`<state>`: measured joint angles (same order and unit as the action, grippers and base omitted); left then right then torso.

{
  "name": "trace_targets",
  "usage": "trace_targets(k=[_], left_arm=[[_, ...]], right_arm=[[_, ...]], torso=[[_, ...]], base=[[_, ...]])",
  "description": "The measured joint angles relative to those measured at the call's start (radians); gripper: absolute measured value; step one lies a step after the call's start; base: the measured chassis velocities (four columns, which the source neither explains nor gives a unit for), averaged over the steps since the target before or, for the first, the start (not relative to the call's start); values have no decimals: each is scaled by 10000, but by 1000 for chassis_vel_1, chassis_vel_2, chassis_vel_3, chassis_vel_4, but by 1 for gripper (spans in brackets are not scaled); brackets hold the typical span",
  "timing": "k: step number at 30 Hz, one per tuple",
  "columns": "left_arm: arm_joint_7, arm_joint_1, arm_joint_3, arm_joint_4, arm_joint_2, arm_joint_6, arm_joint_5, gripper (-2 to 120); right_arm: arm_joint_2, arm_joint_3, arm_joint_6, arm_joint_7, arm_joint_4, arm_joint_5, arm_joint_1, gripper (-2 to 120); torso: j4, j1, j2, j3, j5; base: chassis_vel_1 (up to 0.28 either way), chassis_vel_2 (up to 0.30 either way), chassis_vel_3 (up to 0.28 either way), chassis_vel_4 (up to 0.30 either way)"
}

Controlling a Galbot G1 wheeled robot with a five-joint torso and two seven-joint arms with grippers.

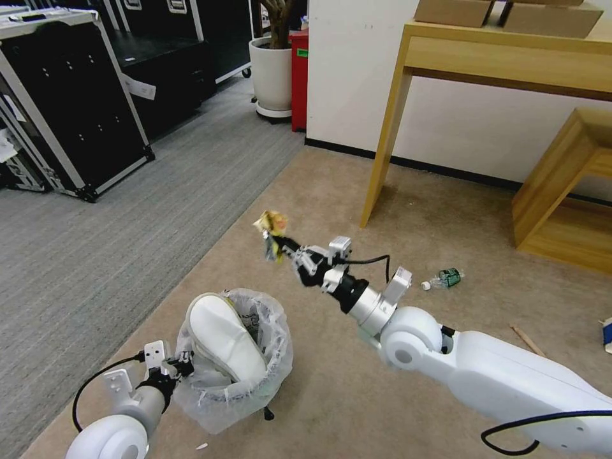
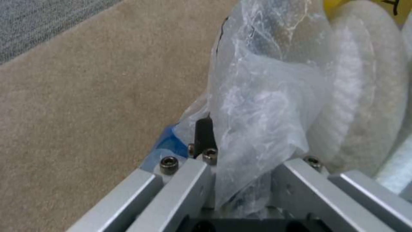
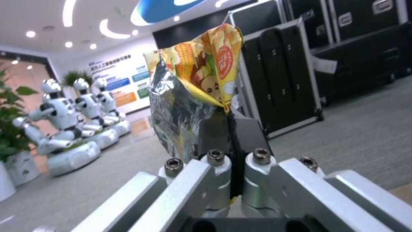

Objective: Pick up the trash bin and place the garbage on the floor into it.

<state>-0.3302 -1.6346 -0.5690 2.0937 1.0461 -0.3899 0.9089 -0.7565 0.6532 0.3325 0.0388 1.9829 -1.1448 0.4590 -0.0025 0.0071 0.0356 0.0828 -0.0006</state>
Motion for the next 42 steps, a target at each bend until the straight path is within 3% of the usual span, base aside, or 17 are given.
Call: trace_targets(k=[12,21,42], left_arm=[[-81,229,100,4,-108,-57,140,1],[-108,270,117,60,-112,-86,165,1],[-98,312,78,131,-42,-86,156,1]], right_arm=[[527,452,-36,35,186,377,100,0],[887,1563,44,319,351,645,-435,0],[137,3736,280,488,-69,1053,-1681,0]], torso=[[0,0,0,0,0],[0,0,0,0,-1],[1,0,0,0,0]], base=[[0,0,0,0],[0,0,0,0],[0,0,0,0]])
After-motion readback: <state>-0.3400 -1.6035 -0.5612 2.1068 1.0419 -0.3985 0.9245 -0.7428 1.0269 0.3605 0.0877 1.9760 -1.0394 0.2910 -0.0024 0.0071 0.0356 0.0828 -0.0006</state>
